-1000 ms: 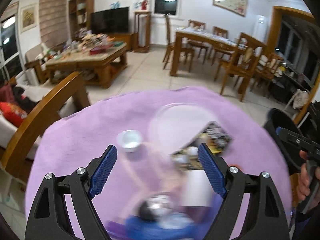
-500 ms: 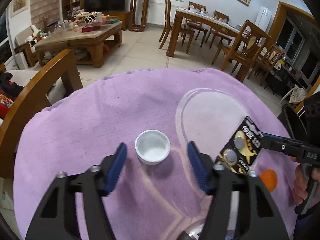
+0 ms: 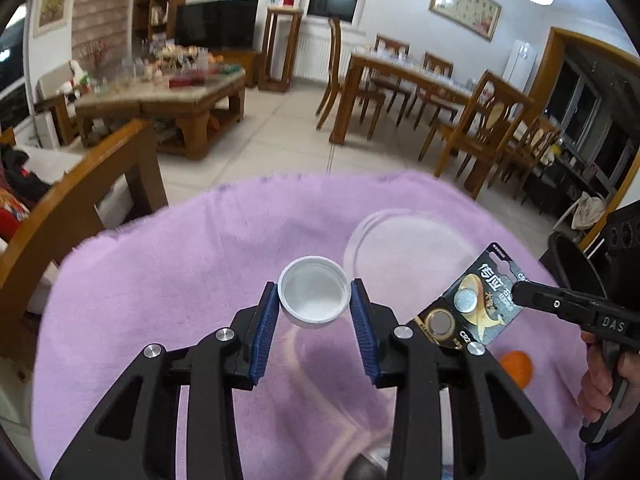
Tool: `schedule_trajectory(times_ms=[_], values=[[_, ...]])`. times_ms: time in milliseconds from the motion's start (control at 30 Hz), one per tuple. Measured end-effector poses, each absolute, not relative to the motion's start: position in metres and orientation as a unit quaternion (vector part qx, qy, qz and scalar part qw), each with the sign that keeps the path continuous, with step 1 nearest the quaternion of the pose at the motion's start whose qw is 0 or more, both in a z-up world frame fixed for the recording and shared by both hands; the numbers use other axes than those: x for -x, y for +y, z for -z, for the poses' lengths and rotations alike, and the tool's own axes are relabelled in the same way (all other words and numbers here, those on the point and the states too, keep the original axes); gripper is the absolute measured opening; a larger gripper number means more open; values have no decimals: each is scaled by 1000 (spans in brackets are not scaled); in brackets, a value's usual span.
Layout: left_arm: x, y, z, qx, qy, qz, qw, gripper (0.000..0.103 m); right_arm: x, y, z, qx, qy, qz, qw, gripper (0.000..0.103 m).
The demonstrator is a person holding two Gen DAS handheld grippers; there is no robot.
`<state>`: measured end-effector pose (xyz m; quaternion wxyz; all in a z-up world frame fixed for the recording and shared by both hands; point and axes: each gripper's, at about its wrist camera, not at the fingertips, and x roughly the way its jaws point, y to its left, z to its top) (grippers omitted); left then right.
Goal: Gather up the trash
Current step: 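Grasp the white cup with the left tool while the right tool grasps the battery card, then carry the cup and battery card over the black bin and release both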
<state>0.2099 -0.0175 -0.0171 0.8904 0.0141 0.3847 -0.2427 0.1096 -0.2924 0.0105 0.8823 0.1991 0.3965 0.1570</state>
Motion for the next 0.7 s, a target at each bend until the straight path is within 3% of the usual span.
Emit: schedule_trajectory(times_ms=[367,700], values=[[-151,-32,-44,0,304,268,914,37,-54,-294,-75,-134,316,-130,930,3],[-108,-98,-55,-29,291,317,902,37,7,-368,-104,-145,278,-95,945,3]])
